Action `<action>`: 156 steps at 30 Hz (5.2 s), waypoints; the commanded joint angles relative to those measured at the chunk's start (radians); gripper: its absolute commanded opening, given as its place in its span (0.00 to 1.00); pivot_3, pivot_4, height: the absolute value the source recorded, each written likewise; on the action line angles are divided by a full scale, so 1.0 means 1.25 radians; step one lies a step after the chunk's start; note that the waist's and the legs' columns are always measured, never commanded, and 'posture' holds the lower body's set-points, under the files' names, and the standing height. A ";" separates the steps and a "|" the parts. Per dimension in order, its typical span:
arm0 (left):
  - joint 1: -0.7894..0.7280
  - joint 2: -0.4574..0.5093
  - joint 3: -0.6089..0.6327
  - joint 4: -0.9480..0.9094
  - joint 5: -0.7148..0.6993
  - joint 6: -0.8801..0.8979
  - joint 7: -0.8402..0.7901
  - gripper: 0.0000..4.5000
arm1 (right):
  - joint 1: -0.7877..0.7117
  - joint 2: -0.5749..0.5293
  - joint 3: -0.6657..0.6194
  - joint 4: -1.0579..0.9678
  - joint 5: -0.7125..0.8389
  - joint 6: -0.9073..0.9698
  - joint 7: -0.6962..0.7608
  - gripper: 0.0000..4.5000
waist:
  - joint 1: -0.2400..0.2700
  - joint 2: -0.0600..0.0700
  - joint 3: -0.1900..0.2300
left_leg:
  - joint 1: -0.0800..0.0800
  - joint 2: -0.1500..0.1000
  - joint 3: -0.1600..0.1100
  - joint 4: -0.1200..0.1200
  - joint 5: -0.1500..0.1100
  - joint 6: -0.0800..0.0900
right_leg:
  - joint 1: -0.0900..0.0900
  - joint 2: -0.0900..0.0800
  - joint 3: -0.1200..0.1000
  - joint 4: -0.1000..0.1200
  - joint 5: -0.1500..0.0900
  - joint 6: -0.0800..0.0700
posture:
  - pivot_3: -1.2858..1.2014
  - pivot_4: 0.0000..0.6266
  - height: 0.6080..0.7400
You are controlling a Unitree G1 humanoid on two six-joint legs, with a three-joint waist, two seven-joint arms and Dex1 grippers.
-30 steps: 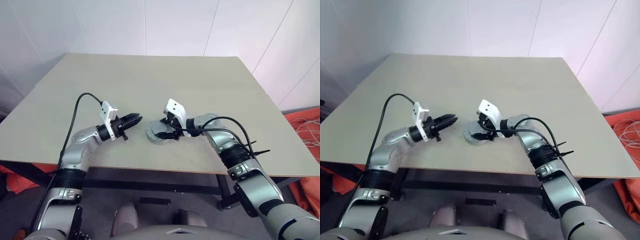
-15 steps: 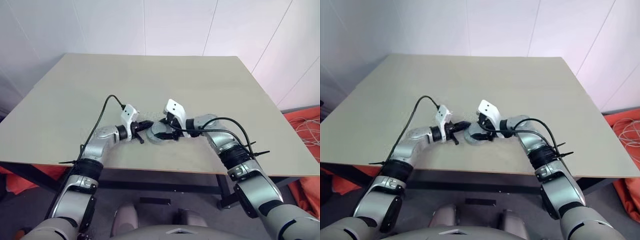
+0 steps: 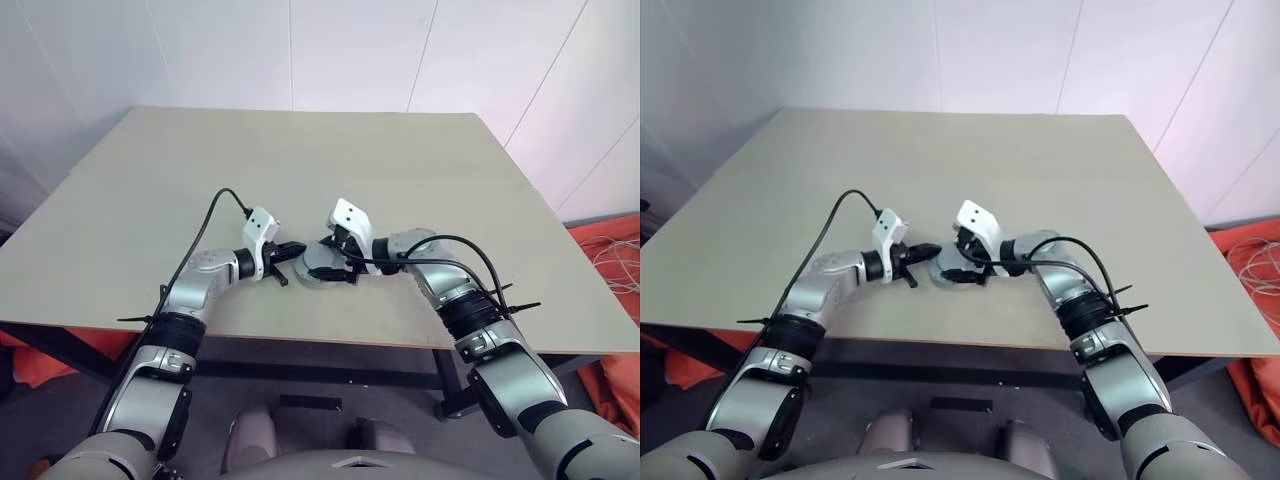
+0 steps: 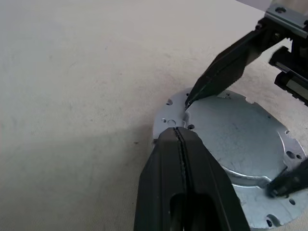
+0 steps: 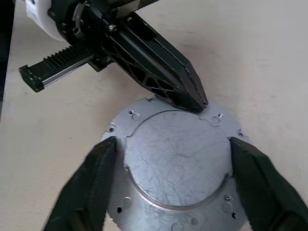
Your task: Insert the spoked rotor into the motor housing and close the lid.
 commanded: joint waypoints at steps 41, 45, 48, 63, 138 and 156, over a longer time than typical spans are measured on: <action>-0.025 -0.004 -0.041 -0.032 0.017 0.001 -0.061 0.00 | -0.002 0.051 -0.549 -0.026 0.424 0.989 -0.325 1.00 | 0.025 0.002 0.000 | -0.003 -0.001 0.001 -0.004 -0.001 0.001 | 0.001 -0.001 -0.002 -0.010 0.000 0.001 | 0.52 0.00 1.00; -0.025 -0.002 -0.045 -0.034 0.019 -0.001 -0.066 0.00 | -0.015 0.079 -0.578 -0.006 0.419 0.989 -0.377 1.00 | 0.024 0.002 0.000 | -0.003 -0.001 0.001 -0.005 0.000 0.000 | 0.001 -0.001 -0.002 -0.010 0.000 0.001 | 0.52 0.00 1.00; -0.025 -0.001 -0.046 -0.035 0.020 0.000 -0.066 0.00 | -0.021 0.098 -0.610 0.003 0.413 0.989 -0.408 0.91 | 0.024 0.002 0.000 | -0.002 -0.001 0.001 -0.006 0.001 -0.001 | 0.001 -0.001 -0.002 -0.010 0.000 0.001 | 0.52 0.00 1.00; -0.021 -0.015 0.006 -0.043 -0.021 0.019 -0.049 0.00 | -0.009 0.099 -0.643 -0.036 0.489 0.989 -0.435 0.24 | 0.024 0.003 -0.001 | -0.002 -0.001 0.001 -0.009 0.002 -0.004 | 0.000 -0.001 -0.002 -0.011 0.000 0.001 | 0.52 0.00 1.00; 0.099 -0.093 0.428 -0.104 -0.890 0.690 0.207 0.75 | -0.084 0.082 -0.624 -0.059 0.953 0.989 -0.625 0.24 | 0.023 0.003 0.000 | -0.008 -0.001 0.001 -0.008 0.002 -0.004 | -0.003 0.000 -0.003 -0.012 0.004 0.007 | 0.52 0.00 1.00; 0.104 -0.095 0.417 -0.117 -0.901 0.707 0.203 0.45 | -0.065 0.095 -0.595 -0.114 0.970 0.989 -0.618 0.32 | 0.024 0.003 0.000 | -0.008 -0.001 0.001 -0.006 0.002 -0.004 | -0.002 0.000 -0.003 -0.012 0.004 0.008 | 0.52 0.00 1.00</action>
